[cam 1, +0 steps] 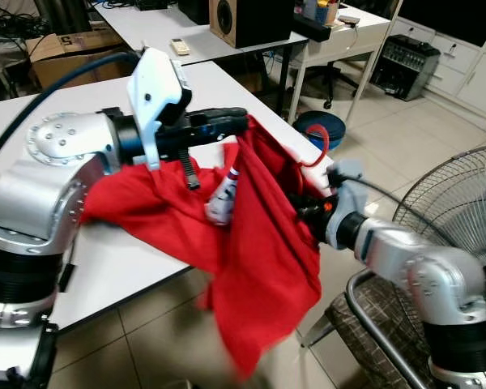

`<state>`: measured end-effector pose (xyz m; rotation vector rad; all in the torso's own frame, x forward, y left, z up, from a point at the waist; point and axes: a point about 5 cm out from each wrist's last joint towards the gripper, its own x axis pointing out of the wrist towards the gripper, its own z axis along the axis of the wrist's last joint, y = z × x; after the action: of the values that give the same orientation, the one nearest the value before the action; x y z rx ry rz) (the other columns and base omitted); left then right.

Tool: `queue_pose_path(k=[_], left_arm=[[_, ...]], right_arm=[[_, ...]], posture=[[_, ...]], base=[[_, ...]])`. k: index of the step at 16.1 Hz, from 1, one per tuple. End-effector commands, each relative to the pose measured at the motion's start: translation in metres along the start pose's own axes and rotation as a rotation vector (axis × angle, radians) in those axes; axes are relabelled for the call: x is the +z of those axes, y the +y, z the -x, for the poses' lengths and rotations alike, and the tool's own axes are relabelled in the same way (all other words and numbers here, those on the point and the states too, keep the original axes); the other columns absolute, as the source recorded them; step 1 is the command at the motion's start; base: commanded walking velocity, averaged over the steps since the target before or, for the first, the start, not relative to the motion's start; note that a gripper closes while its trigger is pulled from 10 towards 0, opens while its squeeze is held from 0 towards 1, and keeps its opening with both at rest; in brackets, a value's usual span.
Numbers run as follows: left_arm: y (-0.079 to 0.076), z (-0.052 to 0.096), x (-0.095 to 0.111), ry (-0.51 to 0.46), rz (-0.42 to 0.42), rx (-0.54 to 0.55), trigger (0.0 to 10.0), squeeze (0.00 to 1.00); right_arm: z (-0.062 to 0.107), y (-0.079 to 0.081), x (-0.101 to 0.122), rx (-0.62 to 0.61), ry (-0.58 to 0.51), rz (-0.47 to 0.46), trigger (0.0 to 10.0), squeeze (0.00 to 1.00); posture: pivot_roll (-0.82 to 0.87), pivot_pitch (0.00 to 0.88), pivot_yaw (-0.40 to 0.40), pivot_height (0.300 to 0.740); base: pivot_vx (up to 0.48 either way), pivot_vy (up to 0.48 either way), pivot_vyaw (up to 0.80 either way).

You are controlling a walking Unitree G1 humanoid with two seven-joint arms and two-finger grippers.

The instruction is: Hang hanger

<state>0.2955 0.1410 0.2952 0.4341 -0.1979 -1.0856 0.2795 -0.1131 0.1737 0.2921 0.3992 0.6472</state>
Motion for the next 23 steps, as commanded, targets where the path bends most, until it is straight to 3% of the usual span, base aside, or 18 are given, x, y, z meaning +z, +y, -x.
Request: queue_pose_path(k=[1, 2, 4, 5, 6, 8, 9, 10, 11, 12, 13, 14, 16, 19, 22, 23], left_arm=[[0.0, 0.001, 0.004, 0.003, -0.022, 0.007, 0.0, 0.0], [0.001, 0.001, 0.004, 0.004, -0.026, 0.016, 0.0, 0.0], [0.001, 0.003, 0.003, 0.018, -0.033, 0.019, 0.0, 0.0], [-0.002, 0.003, 0.001, 0.033, -0.015, -0.025, 0.0, 0.0], [-0.003, 0.002, 0.0, 0.037, -0.009, -0.04, 0.0, 0.0], [-0.012, -0.002, -0.007, 0.062, 0.023, -0.059, 0.3, 0.0], [-0.015, -0.009, -0.02, 0.119, 0.042, -0.008, 0.0, 0.0], [-0.014, -0.01, -0.027, 0.153, 0.029, 0.017, 2.2, 0.0], [-0.01, -0.009, -0.035, 0.189, 0.026, 0.07, 10.0, 0.0], [-0.009, -0.008, -0.035, 0.183, 0.046, 0.077, 10.0, 0.0], [-0.005, -0.004, -0.033, 0.162, 0.086, 0.086, 10.0, 0.6], [-0.002, 0.002, -0.036, 0.168, 0.116, 0.1, 10.0, 1.0], [0.002, 0.011, -0.048, 0.195, 0.145, 0.137, 10.0, 1.0], [0.004, 0.016, -0.049, 0.147, 0.215, 0.16, 10.0, 1.0], [0.016, 0.04, -0.063, 0.206, 0.199, 0.332, 10.0, 1.0], [0.01, 0.051, -0.069, 0.221, 0.228, 0.373, 10.0, 1.0]], right_arm=[[0.004, 0.007, 0.004, 0.043, -0.006, 0.012, 10.0, 0.0], [0.005, -0.014, 0.006, -0.145, 0.004, 0.121, 10.0, 0.0], [0.009, -0.003, 0.013, 0.038, -0.088, -0.027, 10.0, 0.0], [0.011, -0.021, 0.019, -0.119, -0.146, -0.052, 10.0, 0.0], [0.012, -0.03, 0.018, -0.206, -0.136, -0.023, 10.0, 0.0], [0.01, -0.021, 0.013, -0.082, -0.132, -0.096, 10.0, 0.0], [0.006, 0.0, 0.012, 0.062, -0.139, -0.13, 10.0, 0.0], [0.004, 0.0, 0.013, 0.062, -0.153, -0.156, 10.0, 0.0], [0.003, -0.001, 0.016, 0.047, -0.193, -0.199, 10.0, 0.0], [0.003, -0.001, 0.016, 0.047, -0.202, -0.203, 10.0, 0.0], [0.003, -0.002, 0.016, 0.04, -0.196, -0.211, 10.0, 0.0], [0.004, -0.004, 0.014, 0.032, -0.191, -0.22, 10.0, 0.0], [0.006, -0.006, 0.012, 0.024, -0.191, -0.232, 10.0, 0.0], [0.009, -0.009, 0.011, 0.01, -0.2, -0.25, 10.0, 0.0], [0.012, -0.007, 0.018, 0.017, -0.22, -0.217, 10.0, 0.0], [0.013, 0.002, 0.016, 0.089, -0.183, -0.177, 10.0, 0.0]], posture=[[-0.09, 0.0, -0.035, 0.74], [-0.1, 0.0, -0.033, 0.74], [-0.1, 0.0, -0.035, 0.74], [-0.1, 0.0, -0.036, 0.74], [-0.1, 0.0, -0.036, 0.74], [-0.1, 0.0, -0.038, 0.74], [-0.08, 0.0, -0.041, 0.74], [-0.09, 0.0, -0.04, 0.74], [-0.09, 0.0, -0.04, 0.74], [-0.09, 0.0, -0.04, 0.74], [-0.09, 0.0, -0.04, 0.74], [-0.09, 0.0, -0.039, 0.74], [-0.1, 0.0, -0.039, 0.74], [-0.1, 0.0, -0.043, 0.74], [-0.09, 0.0, -0.058, 0.74], [-0.09, 0.0, -0.067, 0.74]], base=[[0.0, 0.0, 0.0], [0.0, 0.0, 0.0], [0.0, 0.0, 0.0], [0.0, 0.0, 0.0], [0.0, 0.0, 0.0], [0.0, 0.0, 0.0], [0.0, 0.0, 0.0], [0.0, 0.0, 0.0], [0.0, 0.0, 0.0], [0.0, 0.0, 0.0], [0.0, 0.0, 0.0], [0.0, 0.0, 0.0], [0.0, 0.0, 0.0], [0.0, 0.0, 0.0], [0.0, 0.0, 0.26], [0.0, 0.0, 0.8]])
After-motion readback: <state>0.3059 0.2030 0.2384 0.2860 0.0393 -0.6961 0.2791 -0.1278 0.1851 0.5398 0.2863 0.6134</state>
